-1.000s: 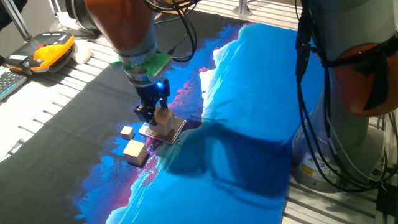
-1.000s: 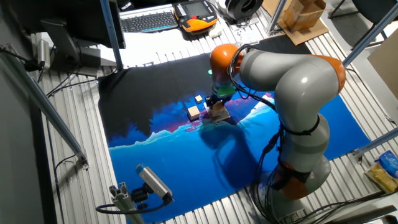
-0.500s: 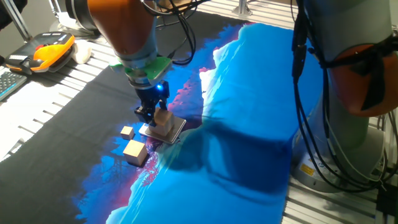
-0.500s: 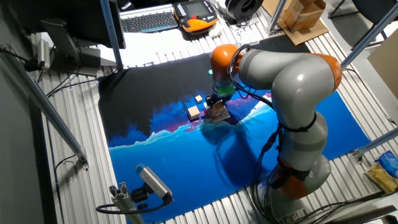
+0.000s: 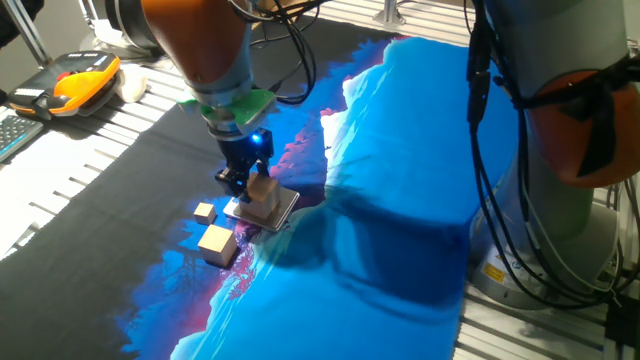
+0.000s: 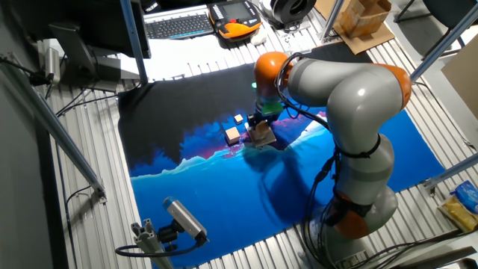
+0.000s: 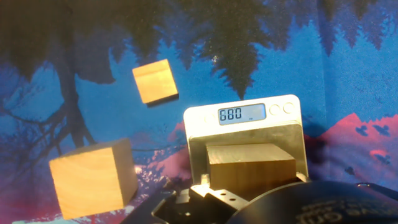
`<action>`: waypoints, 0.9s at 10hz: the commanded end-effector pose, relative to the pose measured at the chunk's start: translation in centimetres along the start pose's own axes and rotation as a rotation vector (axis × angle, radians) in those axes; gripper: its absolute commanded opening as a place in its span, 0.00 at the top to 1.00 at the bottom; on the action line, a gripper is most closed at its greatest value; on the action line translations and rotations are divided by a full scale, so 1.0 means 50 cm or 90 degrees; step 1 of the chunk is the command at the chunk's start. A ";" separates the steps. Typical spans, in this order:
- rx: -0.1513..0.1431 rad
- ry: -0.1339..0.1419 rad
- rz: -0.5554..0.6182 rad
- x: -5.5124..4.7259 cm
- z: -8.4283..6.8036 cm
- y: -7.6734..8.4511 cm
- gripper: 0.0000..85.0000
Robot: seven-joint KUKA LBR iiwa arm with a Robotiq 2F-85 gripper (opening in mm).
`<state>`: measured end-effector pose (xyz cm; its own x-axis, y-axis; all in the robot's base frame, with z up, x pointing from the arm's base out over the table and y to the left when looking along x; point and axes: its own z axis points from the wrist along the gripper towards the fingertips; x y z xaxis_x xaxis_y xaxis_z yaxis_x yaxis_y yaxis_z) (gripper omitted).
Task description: Place the block on the scale
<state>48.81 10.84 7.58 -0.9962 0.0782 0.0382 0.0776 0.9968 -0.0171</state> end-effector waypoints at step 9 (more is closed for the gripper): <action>-0.017 0.036 0.027 0.043 -0.100 0.060 0.60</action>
<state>46.93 14.17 12.75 -0.9897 0.1066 0.0957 0.1078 0.9942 0.0070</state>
